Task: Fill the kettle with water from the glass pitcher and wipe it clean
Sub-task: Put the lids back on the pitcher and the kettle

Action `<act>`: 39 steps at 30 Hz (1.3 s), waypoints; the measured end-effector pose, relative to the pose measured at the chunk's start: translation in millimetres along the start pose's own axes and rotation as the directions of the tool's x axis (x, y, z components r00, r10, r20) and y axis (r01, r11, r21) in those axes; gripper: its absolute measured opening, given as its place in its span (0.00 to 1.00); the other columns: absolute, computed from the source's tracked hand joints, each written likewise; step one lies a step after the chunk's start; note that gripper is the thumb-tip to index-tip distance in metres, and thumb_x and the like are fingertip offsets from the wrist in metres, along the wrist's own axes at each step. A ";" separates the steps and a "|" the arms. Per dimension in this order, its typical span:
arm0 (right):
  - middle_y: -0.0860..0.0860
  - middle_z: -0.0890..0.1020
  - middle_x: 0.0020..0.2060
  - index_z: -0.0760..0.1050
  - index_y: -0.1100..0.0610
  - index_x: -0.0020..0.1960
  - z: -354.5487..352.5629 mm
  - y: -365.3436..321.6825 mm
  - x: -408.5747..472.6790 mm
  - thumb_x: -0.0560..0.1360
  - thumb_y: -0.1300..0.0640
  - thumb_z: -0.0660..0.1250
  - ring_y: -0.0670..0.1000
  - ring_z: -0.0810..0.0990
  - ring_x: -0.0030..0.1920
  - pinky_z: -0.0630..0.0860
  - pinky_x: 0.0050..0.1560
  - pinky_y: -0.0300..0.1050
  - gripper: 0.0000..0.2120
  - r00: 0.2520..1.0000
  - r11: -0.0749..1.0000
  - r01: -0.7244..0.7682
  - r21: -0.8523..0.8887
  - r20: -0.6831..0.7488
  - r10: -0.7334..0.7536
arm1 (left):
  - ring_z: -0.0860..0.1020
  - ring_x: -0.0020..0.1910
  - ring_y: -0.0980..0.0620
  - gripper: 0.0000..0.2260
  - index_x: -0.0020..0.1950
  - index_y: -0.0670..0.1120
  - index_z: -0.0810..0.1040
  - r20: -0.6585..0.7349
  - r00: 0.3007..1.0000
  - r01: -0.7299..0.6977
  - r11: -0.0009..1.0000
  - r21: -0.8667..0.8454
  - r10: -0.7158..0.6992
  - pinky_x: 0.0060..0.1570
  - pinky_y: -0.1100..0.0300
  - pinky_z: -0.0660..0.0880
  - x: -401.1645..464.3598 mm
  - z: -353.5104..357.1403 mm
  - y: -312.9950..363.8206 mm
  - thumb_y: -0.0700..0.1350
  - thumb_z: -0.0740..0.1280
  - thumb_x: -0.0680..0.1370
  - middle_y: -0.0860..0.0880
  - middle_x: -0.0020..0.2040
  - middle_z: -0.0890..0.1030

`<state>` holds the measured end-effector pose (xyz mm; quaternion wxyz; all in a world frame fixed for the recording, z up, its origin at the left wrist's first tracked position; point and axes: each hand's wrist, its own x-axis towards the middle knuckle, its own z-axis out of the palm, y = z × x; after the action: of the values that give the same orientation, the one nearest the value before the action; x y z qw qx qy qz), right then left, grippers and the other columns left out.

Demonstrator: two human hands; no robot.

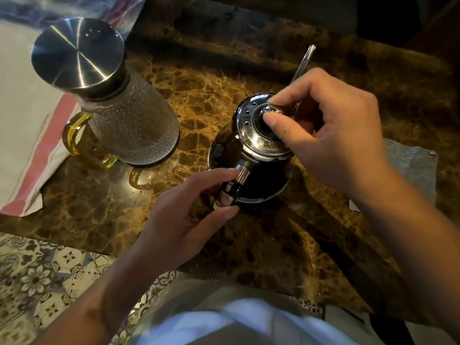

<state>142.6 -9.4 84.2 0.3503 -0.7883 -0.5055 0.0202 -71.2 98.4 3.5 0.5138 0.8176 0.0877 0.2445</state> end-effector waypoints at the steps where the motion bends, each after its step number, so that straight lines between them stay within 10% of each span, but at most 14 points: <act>1: 0.38 0.77 0.45 0.80 0.54 0.53 -0.1 -0.4 -0.1 0.78 0.51 0.72 0.33 0.73 0.43 0.69 0.42 0.26 0.08 1.000 1.000 -0.003 0.003 -0.002 0.003 | 0.85 0.49 0.51 0.21 0.71 0.47 0.72 0.004 1.000 0.003 1.000 0.000 -0.003 0.48 0.52 0.81 0.0 -0.4 -0.5 0.43 0.71 0.79 0.45 0.50 0.85; 14: 0.43 0.81 0.45 0.81 0.56 0.52 -12.7 2.4 19.5 0.80 0.45 0.69 0.44 0.79 0.44 0.73 0.44 0.34 0.13 0.978 0.984 0.156 -0.086 0.154 -0.141 | 0.84 0.46 0.51 0.19 0.72 0.48 0.71 0.027 0.999 0.019 1.000 -0.024 -0.018 0.43 0.51 0.81 -1.4 -0.7 -2.4 0.47 0.69 0.82 0.46 0.49 0.84; 21: 0.36 0.77 0.40 0.80 0.56 0.48 8.2 -8.7 2.9 0.79 0.52 0.72 0.39 0.77 0.38 0.70 0.40 0.31 0.07 0.999 0.991 -0.046 0.123 -0.007 0.047 | 0.83 0.46 0.59 0.22 0.72 0.51 0.71 0.026 1.000 -0.014 1.000 0.006 0.013 0.44 0.65 0.78 2.7 -3.2 -4.4 0.46 0.71 0.79 0.53 0.48 0.83; 27: 0.33 0.75 0.39 0.79 0.52 0.47 25.7 -20.1 -4.6 0.78 0.49 0.71 0.36 0.75 0.39 0.78 0.52 0.58 0.07 0.976 0.993 -0.112 0.031 -0.184 0.116 | 0.83 0.44 0.59 0.22 0.71 0.50 0.71 0.026 0.999 -0.024 1.000 -0.001 0.024 0.43 0.65 0.78 3.9 -2.4 -7.0 0.45 0.72 0.78 0.53 0.47 0.84; 39: 0.49 0.77 0.47 0.79 0.55 0.48 5.8 -10.5 7.0 0.77 0.42 0.70 0.50 0.75 0.48 0.72 0.47 0.44 0.15 1.000 0.983 -0.002 -0.181 -0.004 0.002 | 0.82 0.43 0.60 0.20 0.71 0.49 0.72 0.036 0.999 -0.023 1.000 0.006 0.023 0.42 0.61 0.79 3.0 -4.4 -8.4 0.51 0.69 0.81 0.59 0.48 0.80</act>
<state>135.6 2.0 88.1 0.2781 -0.8175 -0.5037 -0.0273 -69.9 106.9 -1.4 0.5097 0.8246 0.0698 0.2353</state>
